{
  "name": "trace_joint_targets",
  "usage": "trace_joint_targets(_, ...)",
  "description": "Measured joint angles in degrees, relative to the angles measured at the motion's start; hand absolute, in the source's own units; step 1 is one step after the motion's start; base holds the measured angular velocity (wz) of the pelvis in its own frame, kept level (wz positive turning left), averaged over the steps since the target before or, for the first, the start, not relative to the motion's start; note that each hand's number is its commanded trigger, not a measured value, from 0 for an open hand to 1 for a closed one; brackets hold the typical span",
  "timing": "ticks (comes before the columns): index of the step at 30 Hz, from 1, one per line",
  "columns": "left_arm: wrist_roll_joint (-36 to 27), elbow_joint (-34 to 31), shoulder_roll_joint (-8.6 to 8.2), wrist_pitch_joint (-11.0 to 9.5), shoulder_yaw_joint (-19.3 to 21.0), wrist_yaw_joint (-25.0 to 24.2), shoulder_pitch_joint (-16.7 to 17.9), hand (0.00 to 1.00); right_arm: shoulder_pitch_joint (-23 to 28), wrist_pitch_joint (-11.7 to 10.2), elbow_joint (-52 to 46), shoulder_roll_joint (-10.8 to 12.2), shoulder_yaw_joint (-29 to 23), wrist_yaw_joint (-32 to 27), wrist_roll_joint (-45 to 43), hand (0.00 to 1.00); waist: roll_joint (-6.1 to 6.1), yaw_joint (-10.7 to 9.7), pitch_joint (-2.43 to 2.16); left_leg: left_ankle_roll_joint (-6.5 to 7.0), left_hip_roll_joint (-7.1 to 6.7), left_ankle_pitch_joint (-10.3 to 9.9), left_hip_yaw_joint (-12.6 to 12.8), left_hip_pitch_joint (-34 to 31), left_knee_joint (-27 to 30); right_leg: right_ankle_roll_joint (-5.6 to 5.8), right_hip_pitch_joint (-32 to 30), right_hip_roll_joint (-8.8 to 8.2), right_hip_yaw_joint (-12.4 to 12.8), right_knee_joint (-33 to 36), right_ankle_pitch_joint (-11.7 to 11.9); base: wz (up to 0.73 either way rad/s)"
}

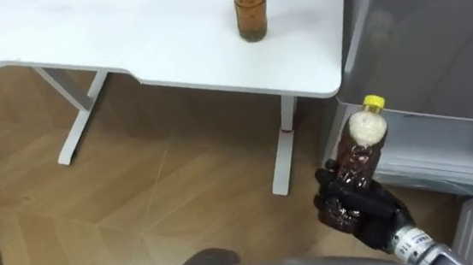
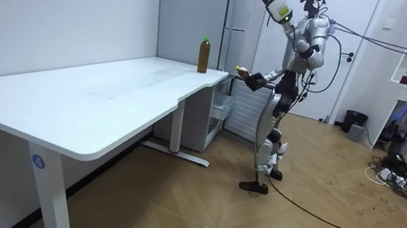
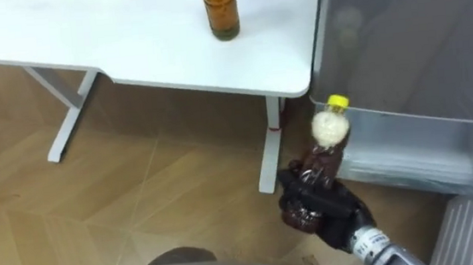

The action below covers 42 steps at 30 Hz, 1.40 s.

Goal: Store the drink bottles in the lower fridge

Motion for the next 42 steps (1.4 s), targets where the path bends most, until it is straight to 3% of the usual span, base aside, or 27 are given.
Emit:
trace_joint_targets(3,-1.5,4.6,-0.12,0.4,0.0,2.9,1.5,0.0,0.2,0.0,0.0,0.1,-1.5,-1.9,0.5,1.0,0.04,-0.7,0.02,-0.03,0.0,0.0,-0.8,-0.7,0.0,0.0,-0.3,0.15,-0.6,0.1,0.0,0.11)
trace_joint_targets(7,-9.3,15.4,-0.89,1.3,0.3,4.0,4.9,0.0,0.6,0.3,0.6,-0.2,-2.6,-3.9,0.5,1.0,-0.04,-0.8,0.01,-0.03,-0.02,0.2,-0.2,0.0,-0.6,-0.03,-0.2,-0.04,-0.3,-0.2,0.0,-0.06)
trace_joint_targets(11,-20.5,31.4,-1.21,2.8,0.3,4.3,5.7,0.0,-0.1,0.8,4.9,-0.1,-3.3,-5.7,0.4,1.0,-0.53,-0.9,-0.19,-0.06,-0.04,0.3,0.4,0.1,-0.7,-0.06,-0.2,-0.05,0.3,-0.9,0.0,-0.07)
trace_joint_targets(14,-23.6,41.8,-1.75,3.1,-1.9,4.7,5.8,0.0,-0.2,0.9,6.8,-0.1,-3.4,-8.4,0.4,1.0,-0.7,-1.2,-0.16,-0.06,-0.03,0.3,0.5,0.1,-0.9,-0.07,-0.3,-0.04,0.5,-0.9,0.0,-0.03)
trace_joint_targets(17,-23.7,50.9,-2.44,5.0,-4.4,5.0,5.9,0.0,-1.8,0.9,9.8,0.0,-3.9,-10.0,0.4,1.0,-1.13,-2.2,-0.02,-0.11,-0.04,0.2,0.4,0.0,-1.2,-0.07,-0.3,-0.04,0.0,-0.8,0.1,0.02)
trace_joint_targets(21,-23.5,56.1,-3.65,5.8,-6.2,5.1,6.4,0.0,-2.9,0.8,11.8,0.0,-5.0,-12.8,0.4,1.0,-1.44,-2.7,0.07,-0.13,-0.01,0.2,0.3,-0.1,-1.4,-0.07,-0.8,-0.03,-0.1,-0.6,0.1,0.0)
trace_joint_targets(27,-23.3,68.9,-4.29,7.4,-8.8,4.0,6.4,0.0,-5.0,0.8,18.0,0.0,-5.4,-15.8,2.3,1.0,-0.69,-3.9,-0.05,0.01,0.01,0.1,0.7,-0.5,-1.4,0.19,-1.2,-0.15,-0.7,-0.6,0.5,-0.02)
trace_joint_targets(29,-23.4,74.1,-5.54,7.7,-8.6,3.8,6.8,0.0,-6.8,0.8,22.7,0.1,-5.6,-18.3,3.1,1.0,-0.45,-4.0,0.0,0.06,0.02,0.1,1.1,0.1,-1.7,0.25,-1.0,-0.26,-0.4,-0.6,0.5,-0.11)
trace_joint_targets(34,-23.2,79.7,-8.51,7.9,-9.2,4.0,7.1,0.0,-8.7,0.8,28.2,0.5,-5.9,-21.5,5.6,1.0,-0.5,-4.6,0.05,0.03,0.07,0.1,0.6,0.1,-1.7,0.27,-1.0,-0.19,-0.6,0.1,0.5,0.04)
trace_joint_targets(39,-15.4,83.9,-10.07,8.6,-10.3,4.2,7.0,0.0,-11.0,0.8,31.3,1.1,-5.8,-22.8,6.8,1.0,-1.62,-4.8,0.26,0.08,0.05,0.0,0.3,-0.1,-1.3,0.28,-0.8,-0.19,-0.5,0.0,0.5,0.0)
trace_joint_targets(42,-4.3,85.5,-10.49,8.8,-12.1,5.0,6.7,0.0,-12.0,0.7,31.3,1.3,-5.9,-24.4,7.3,1.0,-2.43,-5.6,0.52,0.22,-0.13,0.0,0.4,-0.1,-0.7,0.37,-0.1,-0.27,-0.7,-0.9,0.2,0.03)
